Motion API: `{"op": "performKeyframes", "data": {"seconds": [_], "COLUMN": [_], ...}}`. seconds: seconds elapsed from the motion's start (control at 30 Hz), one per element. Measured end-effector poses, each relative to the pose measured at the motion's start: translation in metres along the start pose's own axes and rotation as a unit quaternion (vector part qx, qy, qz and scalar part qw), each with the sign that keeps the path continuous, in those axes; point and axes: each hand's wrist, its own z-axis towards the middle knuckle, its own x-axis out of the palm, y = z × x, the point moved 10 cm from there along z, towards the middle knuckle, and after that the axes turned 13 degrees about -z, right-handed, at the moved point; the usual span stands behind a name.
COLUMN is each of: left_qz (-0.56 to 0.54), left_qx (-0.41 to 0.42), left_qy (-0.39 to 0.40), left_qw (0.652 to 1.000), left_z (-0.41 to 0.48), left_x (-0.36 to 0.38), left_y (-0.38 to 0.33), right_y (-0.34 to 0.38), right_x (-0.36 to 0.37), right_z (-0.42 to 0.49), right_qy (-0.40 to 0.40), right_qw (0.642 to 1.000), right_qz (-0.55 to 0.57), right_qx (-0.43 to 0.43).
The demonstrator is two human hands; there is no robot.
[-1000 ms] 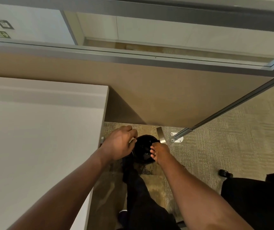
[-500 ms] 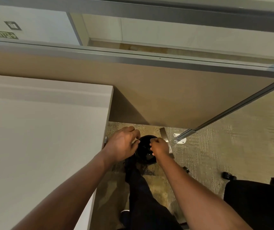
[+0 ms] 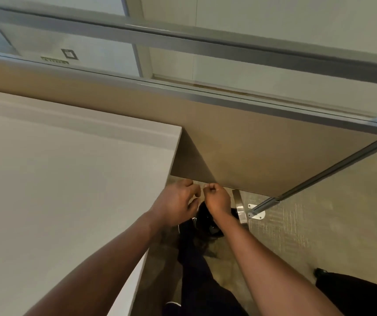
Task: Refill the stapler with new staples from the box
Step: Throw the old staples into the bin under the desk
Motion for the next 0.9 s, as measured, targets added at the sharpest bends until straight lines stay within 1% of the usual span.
{"op": "performKeyframes", "data": {"seconds": [0.23, 0.53, 0.7, 0.9], "left_qz": [0.024, 0.035, 0.061, 0.093], "left_qx": [0.001, -0.015, -0.056, -0.124], "left_qy": [-0.035, -0.075, -0.099, -0.121], "left_qw": [0.999, 0.996, 0.992, 0.981], "left_z": [-0.021, -0.046, -0.057, -0.085], "left_x": [-0.016, -0.034, -0.045, -0.062], "left_y": [-0.011, -0.018, -0.012, 0.003], "right_y": [0.033, 0.07, 0.092, 0.123], "right_x": [-0.012, -0.029, -0.035, -0.034], "right_z": [-0.027, -0.062, -0.079, -0.11], "right_qy": [-0.002, -0.021, -0.027, -0.036], "right_qw": [0.995, 0.982, 0.968, 0.95], "right_qz": [-0.046, -0.081, -0.12, -0.166], "right_qx": [-0.085, -0.171, -0.218, -0.263]}}
